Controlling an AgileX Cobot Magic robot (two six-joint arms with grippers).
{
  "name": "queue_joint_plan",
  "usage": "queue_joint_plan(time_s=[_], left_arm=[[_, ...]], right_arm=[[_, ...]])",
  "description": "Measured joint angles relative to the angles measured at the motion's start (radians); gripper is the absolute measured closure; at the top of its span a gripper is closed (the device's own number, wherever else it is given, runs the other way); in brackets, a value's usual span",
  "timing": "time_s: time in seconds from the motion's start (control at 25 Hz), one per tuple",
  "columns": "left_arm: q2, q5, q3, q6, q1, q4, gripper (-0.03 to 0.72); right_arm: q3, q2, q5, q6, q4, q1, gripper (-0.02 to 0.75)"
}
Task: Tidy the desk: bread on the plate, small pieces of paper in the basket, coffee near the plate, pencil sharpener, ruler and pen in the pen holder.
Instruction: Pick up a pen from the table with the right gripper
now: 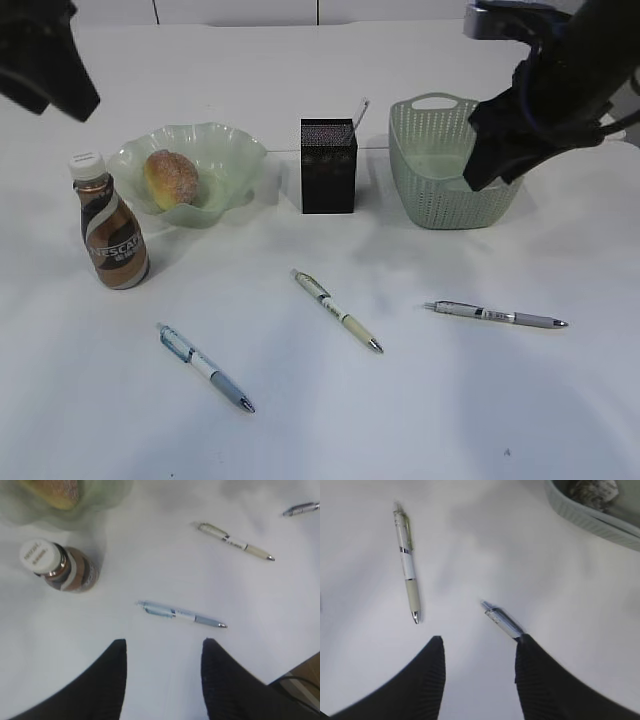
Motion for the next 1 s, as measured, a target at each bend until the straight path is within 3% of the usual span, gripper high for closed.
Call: queue_joint_plan(time_s=[0.48,0.72,1.0], left_arm=[[-0.191,-0.005,0.252,-0.004,0.000,0.023,0.347],[-0.270,-0.005,0.284,-0.004,0.000,0.043,0.347],[-0.302,-0.005,0.287,-0.004,0.000,0.051,0.347]], right_arm=[[0.000,0.000,0.020,0.002,-0.072,0.172,0.368],[-0.022,0.000,0.031,0.064,-0.150,0.265,0.368],[-0.041,0.000,0.037,0.089,-0.162,0.348,0.368]])
